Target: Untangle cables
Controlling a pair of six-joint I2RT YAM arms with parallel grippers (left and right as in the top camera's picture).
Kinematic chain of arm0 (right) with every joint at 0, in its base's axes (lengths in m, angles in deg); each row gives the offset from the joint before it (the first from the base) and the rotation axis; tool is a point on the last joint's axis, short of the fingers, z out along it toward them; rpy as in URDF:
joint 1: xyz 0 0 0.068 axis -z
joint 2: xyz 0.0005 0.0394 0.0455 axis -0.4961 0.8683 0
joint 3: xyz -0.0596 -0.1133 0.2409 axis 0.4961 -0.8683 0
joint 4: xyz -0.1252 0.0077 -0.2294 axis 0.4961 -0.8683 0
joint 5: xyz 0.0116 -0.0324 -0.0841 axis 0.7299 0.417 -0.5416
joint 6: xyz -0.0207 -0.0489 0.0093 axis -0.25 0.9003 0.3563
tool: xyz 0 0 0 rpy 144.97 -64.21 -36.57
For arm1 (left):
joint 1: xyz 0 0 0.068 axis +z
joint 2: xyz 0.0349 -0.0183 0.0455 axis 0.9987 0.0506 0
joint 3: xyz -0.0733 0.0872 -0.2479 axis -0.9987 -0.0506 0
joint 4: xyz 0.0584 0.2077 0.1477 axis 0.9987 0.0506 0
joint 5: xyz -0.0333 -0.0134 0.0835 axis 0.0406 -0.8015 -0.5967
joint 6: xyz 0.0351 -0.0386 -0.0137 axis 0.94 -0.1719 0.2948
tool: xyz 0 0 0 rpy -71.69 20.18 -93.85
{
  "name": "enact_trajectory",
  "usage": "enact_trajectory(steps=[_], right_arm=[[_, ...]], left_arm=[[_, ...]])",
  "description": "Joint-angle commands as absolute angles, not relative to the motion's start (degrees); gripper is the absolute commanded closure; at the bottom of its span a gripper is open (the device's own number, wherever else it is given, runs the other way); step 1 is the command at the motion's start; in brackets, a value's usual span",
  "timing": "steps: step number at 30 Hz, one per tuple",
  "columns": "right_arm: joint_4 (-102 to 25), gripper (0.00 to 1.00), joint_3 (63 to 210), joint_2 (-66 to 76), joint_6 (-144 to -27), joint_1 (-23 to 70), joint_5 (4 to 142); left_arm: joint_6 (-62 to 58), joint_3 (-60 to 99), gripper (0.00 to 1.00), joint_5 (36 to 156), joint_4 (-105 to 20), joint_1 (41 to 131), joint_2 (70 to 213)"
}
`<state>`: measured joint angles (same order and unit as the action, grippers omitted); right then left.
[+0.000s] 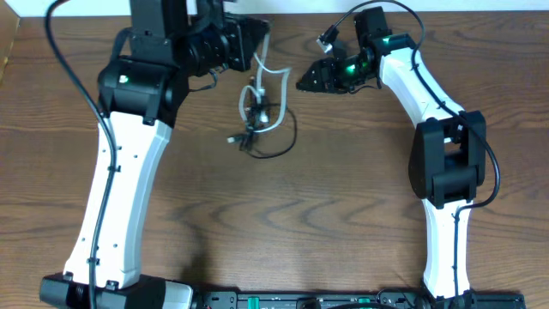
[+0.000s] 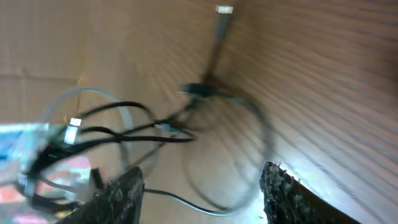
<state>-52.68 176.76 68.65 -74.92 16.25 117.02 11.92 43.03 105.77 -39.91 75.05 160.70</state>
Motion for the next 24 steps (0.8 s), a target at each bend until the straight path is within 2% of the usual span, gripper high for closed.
enact_trajectory(steps=[1, 16, 24], right_arm=[[-52.9, 0.41, 178.0, 63.0, -71.7, 16.1, 121.0], [-58.6, 0.38, 178.0, 60.6, -67.6, 16.5, 122.0], [-56.3, 0.37, 178.0, 60.6, -69.4, 16.4, 120.1]], left_arm=[[18.5, 44.4, 0.93, 111.5, -40.2, 75.2, 161.1], [17.7, 44.4, 0.92, 106.8, -42.1, 75.3, 161.2], [17.4, 44.4, 0.93, 106.8, -43.0, 75.3, 161.2]])
